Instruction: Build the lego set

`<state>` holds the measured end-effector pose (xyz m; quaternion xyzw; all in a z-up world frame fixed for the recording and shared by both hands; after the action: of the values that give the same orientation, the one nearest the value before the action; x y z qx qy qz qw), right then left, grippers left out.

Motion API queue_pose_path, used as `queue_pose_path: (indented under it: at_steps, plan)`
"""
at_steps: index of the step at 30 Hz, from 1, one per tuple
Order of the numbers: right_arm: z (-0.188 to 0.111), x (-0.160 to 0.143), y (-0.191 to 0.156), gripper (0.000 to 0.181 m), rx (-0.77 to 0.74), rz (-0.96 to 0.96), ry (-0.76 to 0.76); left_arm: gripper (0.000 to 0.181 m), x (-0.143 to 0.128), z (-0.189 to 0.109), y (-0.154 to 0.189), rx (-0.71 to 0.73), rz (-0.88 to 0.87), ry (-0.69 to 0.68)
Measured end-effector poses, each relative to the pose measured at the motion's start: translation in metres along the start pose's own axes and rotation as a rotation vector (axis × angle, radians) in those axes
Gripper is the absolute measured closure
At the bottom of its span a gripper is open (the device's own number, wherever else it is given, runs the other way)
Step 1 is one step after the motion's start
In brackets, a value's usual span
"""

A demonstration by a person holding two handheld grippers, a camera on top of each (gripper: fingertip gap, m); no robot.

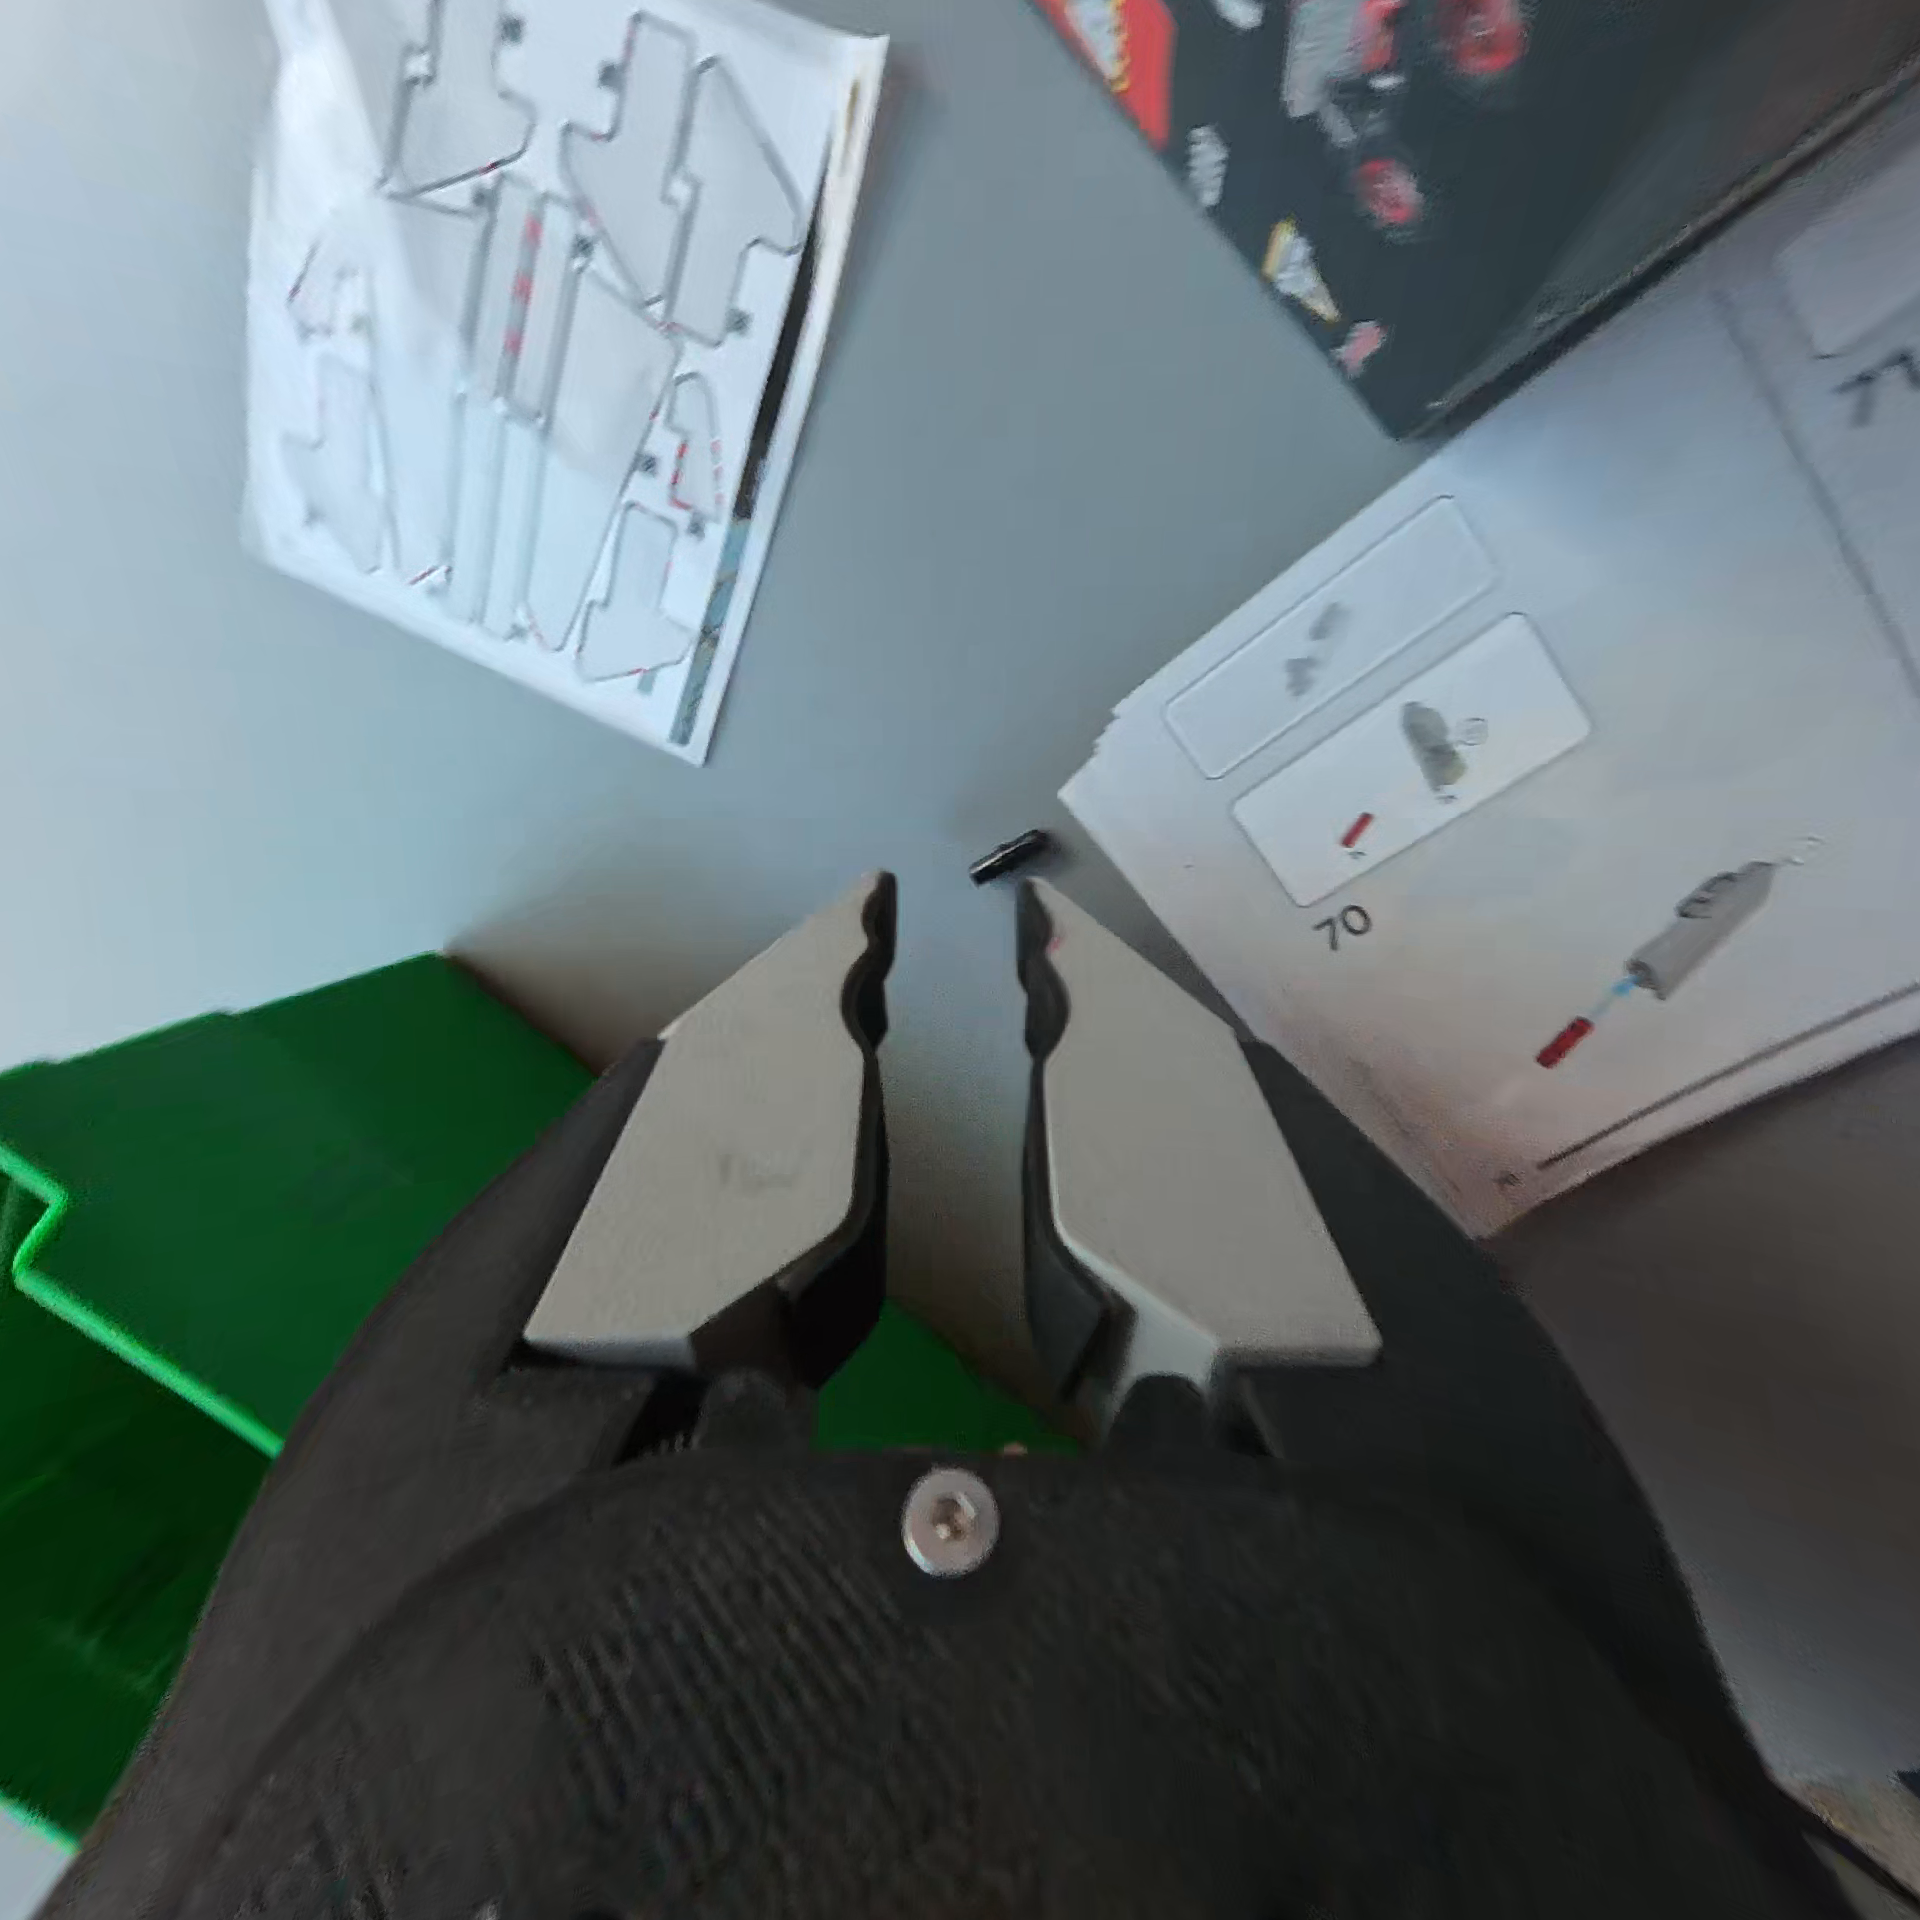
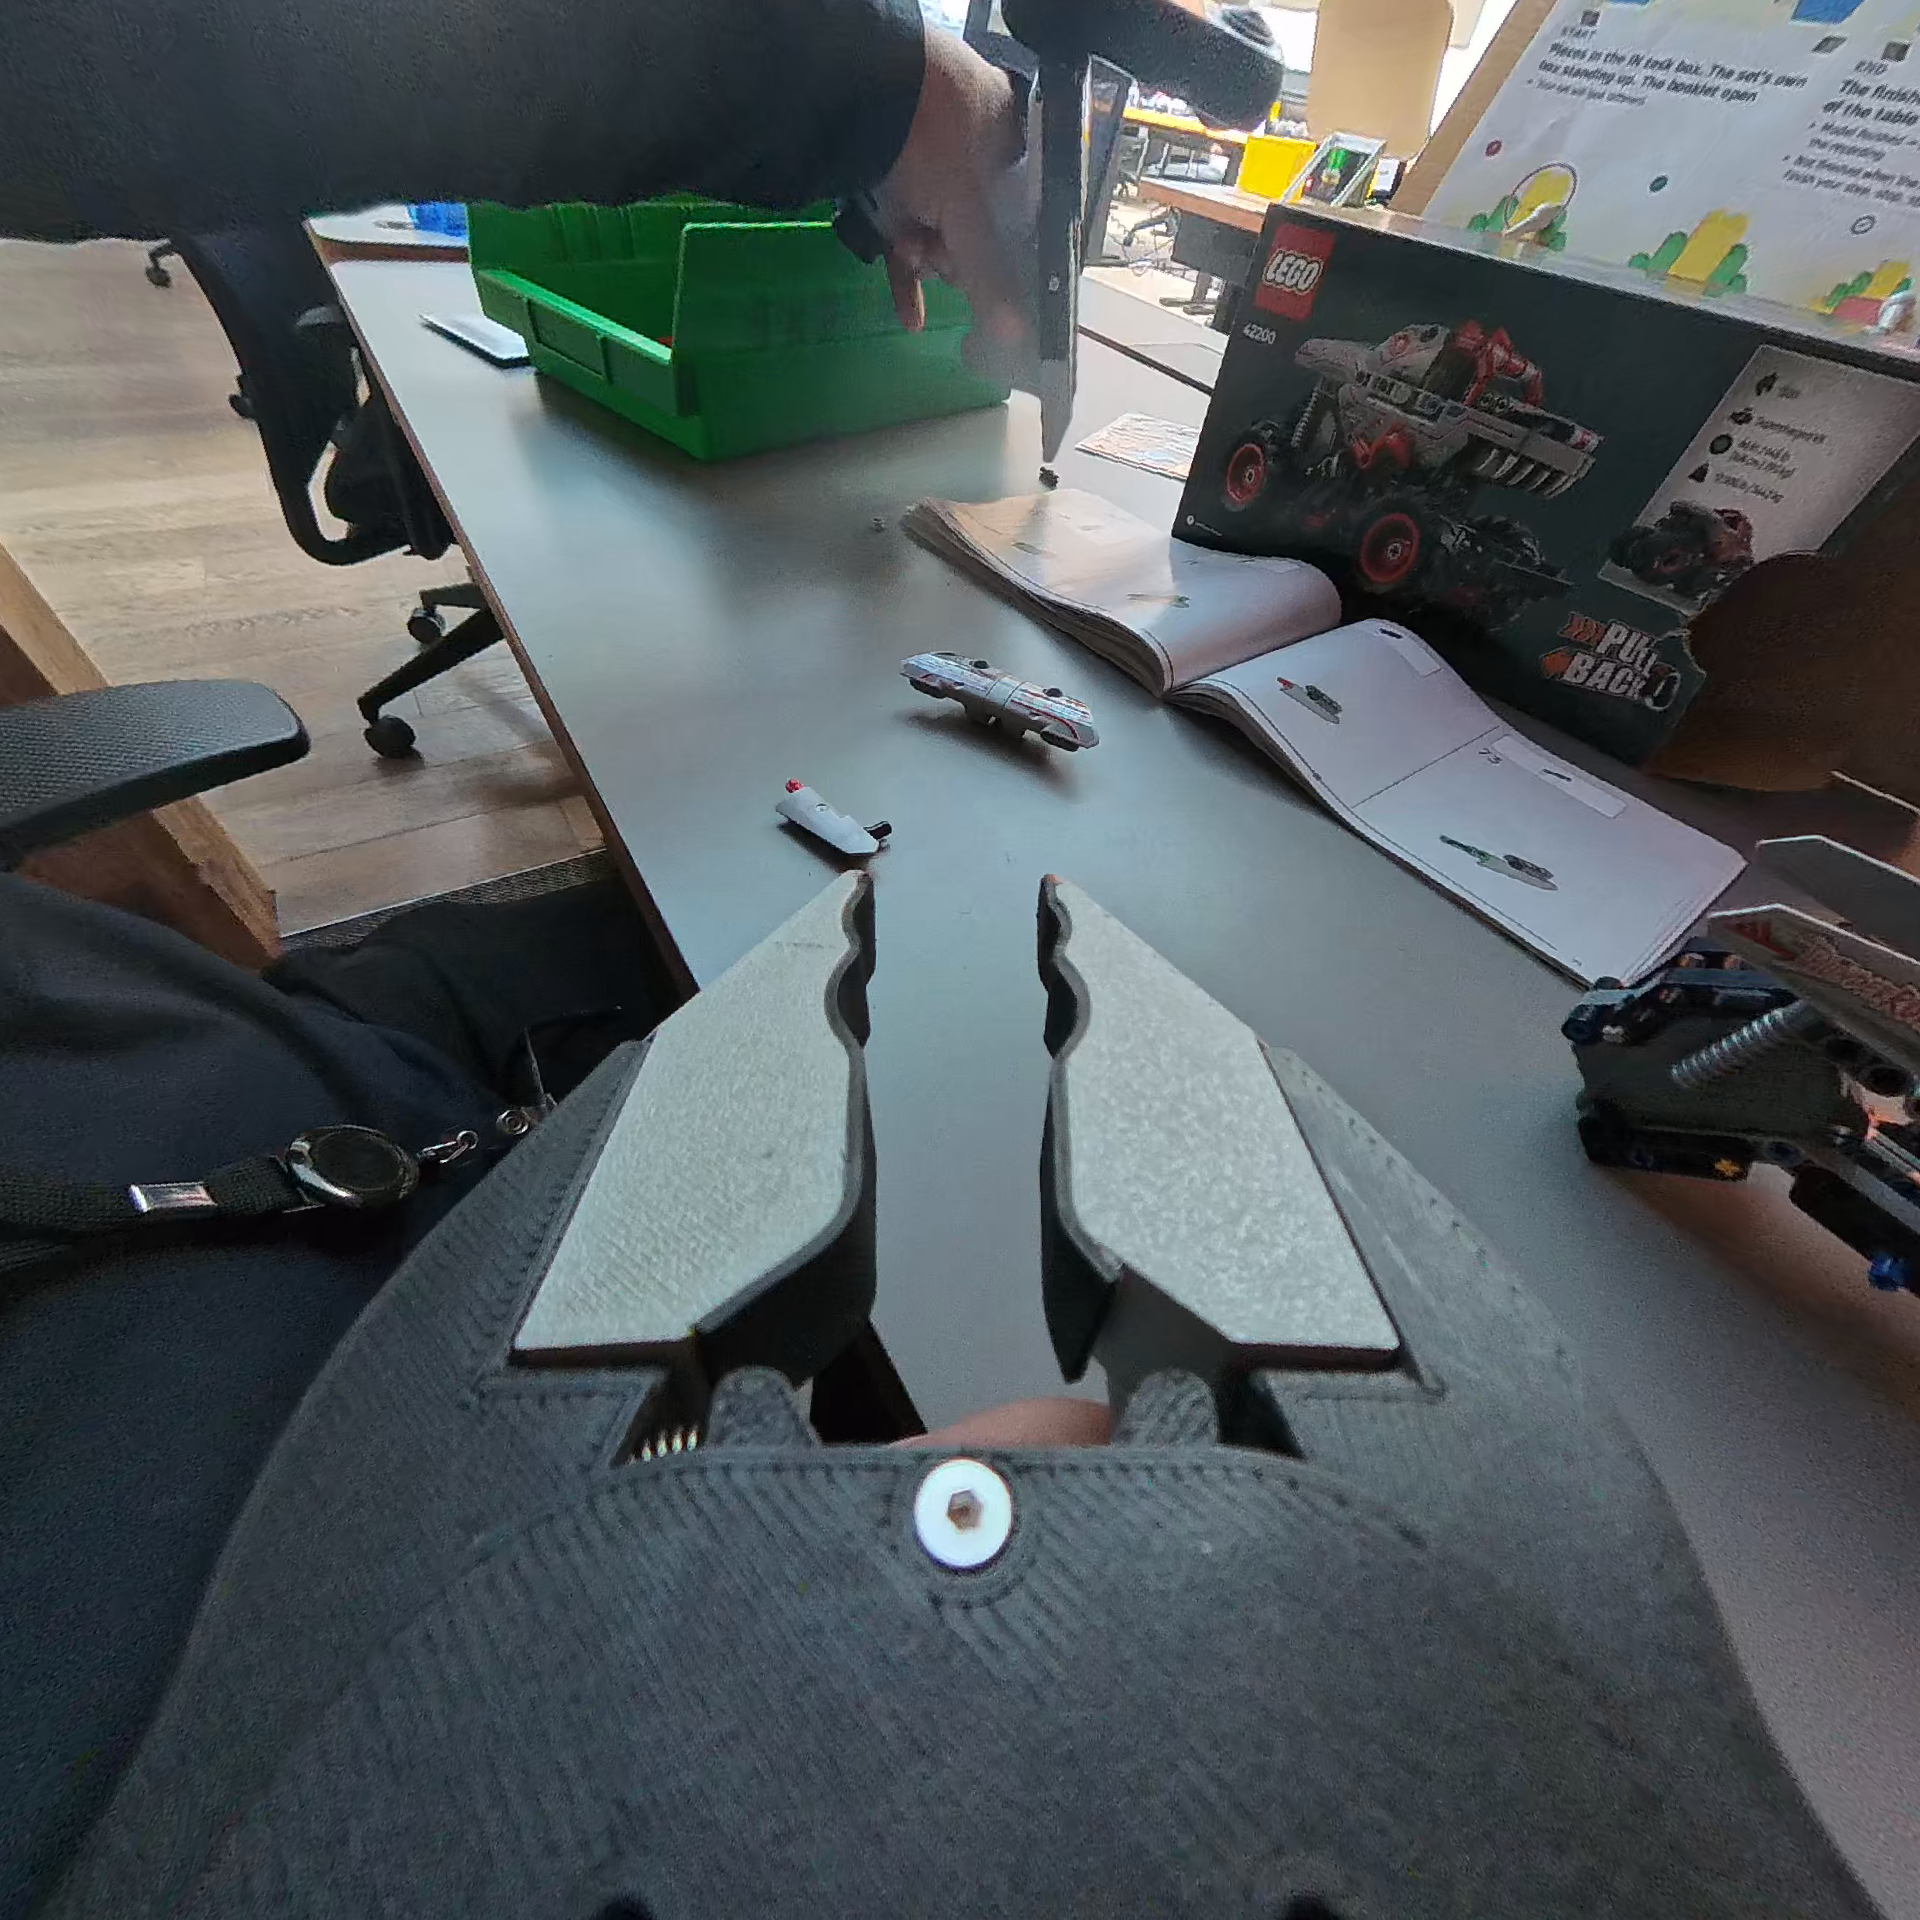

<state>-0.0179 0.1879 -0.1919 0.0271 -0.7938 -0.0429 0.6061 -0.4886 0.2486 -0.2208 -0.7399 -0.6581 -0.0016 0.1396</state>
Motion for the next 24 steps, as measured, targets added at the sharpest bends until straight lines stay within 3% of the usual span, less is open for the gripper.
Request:
queue_pose_path:
  at_steps: [1,10,18,21,24]
  plan:
    - [0.001,-0.001,0.0,0.153,0.003,0.003,-0.004,0.155,0.001,0.001,0.003,-0.022,0.037,-0.004]
    - [0.008,-0.008,0.004,0.153,-0.007,0.012,-0.032,0.167,0.002,0.014,0.004,-0.108,0.247,-0.099]
    - [0.01,-0.012,0.007,0.153,0.0,0.029,-0.042,0.179,-0.003,0.014,0.002,-0.096,0.232,-0.173]
    - [0.011,-0.013,0.006,0.153,0.008,0.041,-0.042,0.179,0.001,-0.001,0.008,-0.089,0.185,-0.085]
    - [0.011,-0.012,0.004,0.153,0.03,0.069,-0.027,0.179,0.007,-0.038,0.025,-0.097,0.127,0.081]
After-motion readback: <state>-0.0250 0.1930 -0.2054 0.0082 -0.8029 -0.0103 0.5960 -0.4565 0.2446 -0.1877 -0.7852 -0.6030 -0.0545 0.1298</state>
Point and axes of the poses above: each gripper's, where its closed fingertips meet, z out along the fingers, x out of its top, y = z × x across the jaws, the point moved 4 cm from there along -z, back along the fingers
